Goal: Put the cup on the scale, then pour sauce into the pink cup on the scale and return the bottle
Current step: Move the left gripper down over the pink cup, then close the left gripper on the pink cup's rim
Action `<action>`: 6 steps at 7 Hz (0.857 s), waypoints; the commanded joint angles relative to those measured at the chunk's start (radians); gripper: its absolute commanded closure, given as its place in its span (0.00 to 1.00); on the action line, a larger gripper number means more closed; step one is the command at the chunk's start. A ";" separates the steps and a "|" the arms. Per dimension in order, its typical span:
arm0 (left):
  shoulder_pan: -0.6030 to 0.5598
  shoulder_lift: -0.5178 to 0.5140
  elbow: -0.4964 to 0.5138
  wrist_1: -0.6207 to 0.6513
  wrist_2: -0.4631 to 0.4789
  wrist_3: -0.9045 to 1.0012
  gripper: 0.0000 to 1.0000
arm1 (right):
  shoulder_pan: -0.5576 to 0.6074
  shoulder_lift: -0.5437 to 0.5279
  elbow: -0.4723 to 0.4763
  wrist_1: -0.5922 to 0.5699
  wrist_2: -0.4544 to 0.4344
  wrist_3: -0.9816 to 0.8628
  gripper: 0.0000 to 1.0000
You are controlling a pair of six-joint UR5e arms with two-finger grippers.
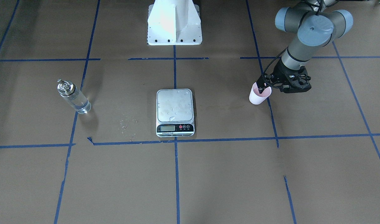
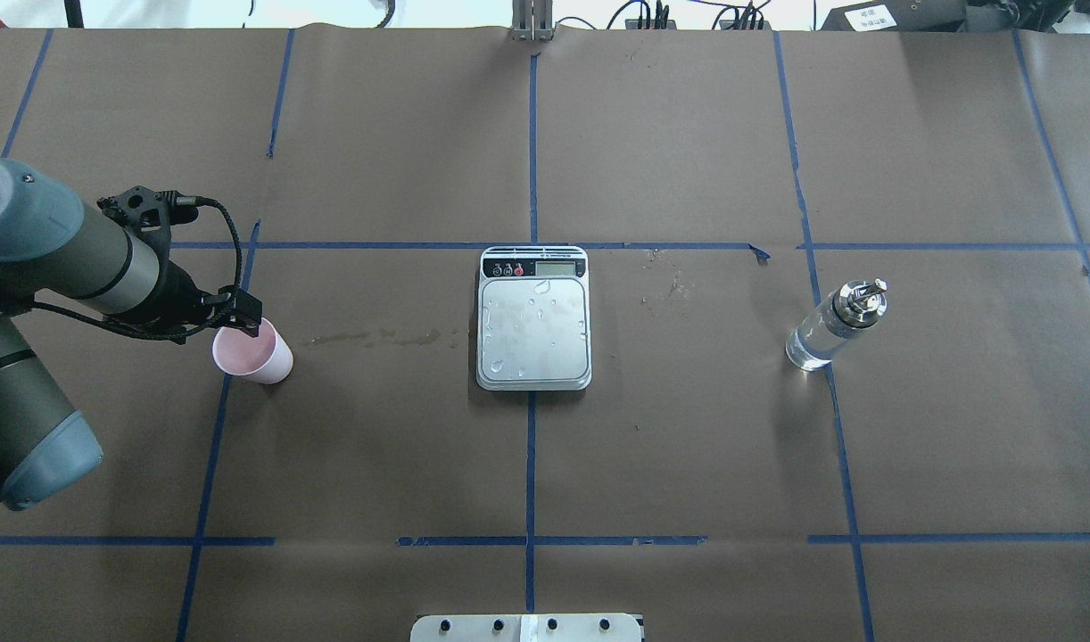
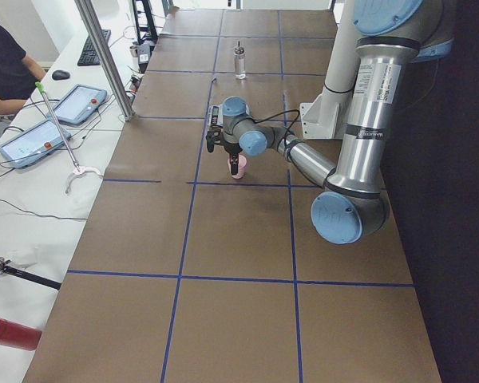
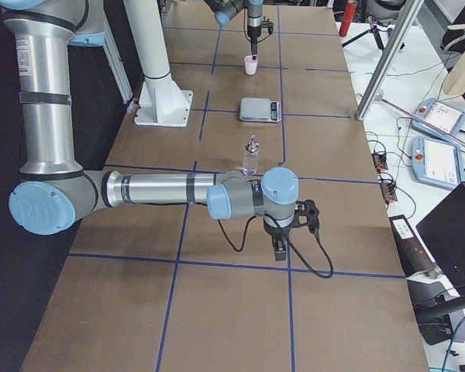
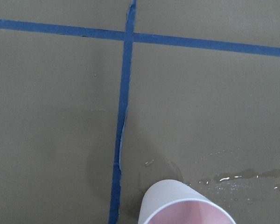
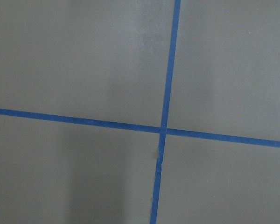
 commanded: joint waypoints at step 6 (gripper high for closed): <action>0.034 -0.001 0.022 -0.003 -0.003 0.000 0.59 | 0.000 0.002 0.004 0.000 0.000 0.002 0.00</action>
